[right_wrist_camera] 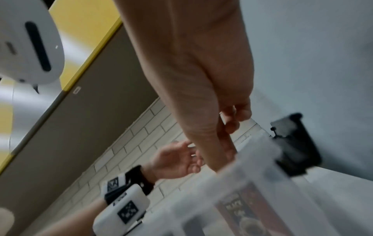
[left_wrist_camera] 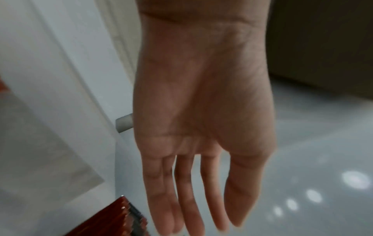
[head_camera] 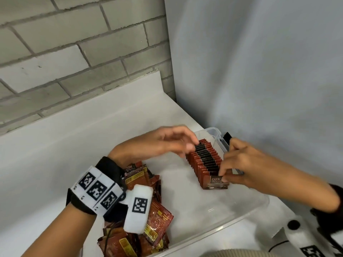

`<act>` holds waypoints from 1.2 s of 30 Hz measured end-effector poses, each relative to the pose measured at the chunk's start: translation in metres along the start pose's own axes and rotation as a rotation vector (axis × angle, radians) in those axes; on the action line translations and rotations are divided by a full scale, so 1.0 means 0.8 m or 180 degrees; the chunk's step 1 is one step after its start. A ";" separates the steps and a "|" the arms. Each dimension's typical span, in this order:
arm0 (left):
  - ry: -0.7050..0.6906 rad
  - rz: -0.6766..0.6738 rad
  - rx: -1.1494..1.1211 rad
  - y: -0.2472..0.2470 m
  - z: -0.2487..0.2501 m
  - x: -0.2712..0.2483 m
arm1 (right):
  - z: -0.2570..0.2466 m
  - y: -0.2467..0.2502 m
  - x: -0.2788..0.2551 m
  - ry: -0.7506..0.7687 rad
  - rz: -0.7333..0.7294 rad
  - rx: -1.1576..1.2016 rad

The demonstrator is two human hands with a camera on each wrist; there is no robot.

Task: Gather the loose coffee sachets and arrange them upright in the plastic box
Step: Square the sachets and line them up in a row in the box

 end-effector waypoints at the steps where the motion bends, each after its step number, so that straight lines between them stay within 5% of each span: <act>1: 0.0094 -0.0332 0.0414 -0.016 0.002 -0.001 | -0.001 -0.004 0.002 0.0009 0.0025 -0.0203; 5: 0.0698 -0.1570 0.1466 -0.078 -0.016 -0.001 | 0.002 -0.019 0.004 -0.0022 0.0027 -0.0651; 11: 0.1190 -0.2142 0.1738 -0.115 -0.048 0.010 | 0.001 -0.019 0.003 -0.0120 0.0004 -0.0801; 17: 0.1404 -0.2197 0.1555 -0.125 -0.056 0.010 | -0.018 -0.002 0.002 -0.0255 0.0091 -0.0369; 20: 0.1388 -0.2197 0.1514 -0.126 -0.057 0.010 | -0.037 -0.014 0.002 -0.0337 -0.0347 0.0156; 26: 0.1357 -0.2137 0.1652 -0.117 -0.042 0.004 | -0.014 -0.071 -0.006 -0.1018 -0.1338 -0.0485; 32: 0.0646 -0.0862 0.1953 -0.060 0.013 0.014 | -0.002 -0.091 -0.002 -0.1241 -0.1491 -0.0572; 36: 0.0804 -0.1061 0.2745 -0.069 -0.010 0.020 | 0.005 -0.096 0.000 -0.1219 -0.1401 -0.0620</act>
Point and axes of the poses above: each hand's wrist, its own x-axis towards the middle knuckle, its own y-axis out of the back of the hand, z = x × y, the point moved 7 cm from there along x, towards the middle knuckle
